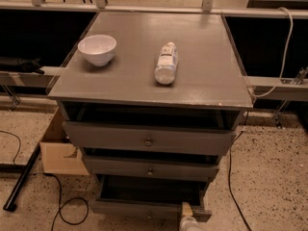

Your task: Open bottom drawer

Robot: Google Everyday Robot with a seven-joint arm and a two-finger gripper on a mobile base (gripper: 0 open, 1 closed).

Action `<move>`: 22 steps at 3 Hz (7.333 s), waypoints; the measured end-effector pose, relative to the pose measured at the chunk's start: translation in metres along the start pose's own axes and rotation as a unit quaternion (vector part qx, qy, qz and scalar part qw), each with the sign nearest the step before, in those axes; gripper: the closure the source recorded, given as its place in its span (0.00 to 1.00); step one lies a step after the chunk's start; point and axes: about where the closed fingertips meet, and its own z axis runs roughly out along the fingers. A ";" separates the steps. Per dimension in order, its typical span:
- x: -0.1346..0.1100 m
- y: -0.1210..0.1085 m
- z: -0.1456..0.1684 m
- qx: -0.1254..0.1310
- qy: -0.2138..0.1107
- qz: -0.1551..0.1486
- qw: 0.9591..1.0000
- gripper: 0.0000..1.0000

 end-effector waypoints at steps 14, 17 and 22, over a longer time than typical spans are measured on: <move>0.008 0.050 -0.031 -0.021 -0.007 0.002 1.000 1.00; 0.007 0.049 -0.033 -0.022 -0.008 0.002 1.000 1.00; 0.004 0.080 -0.054 -0.037 -0.024 0.008 0.999 1.00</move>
Offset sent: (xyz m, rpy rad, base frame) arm -0.0450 -0.0169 -0.0132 0.0163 -0.0055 -0.0047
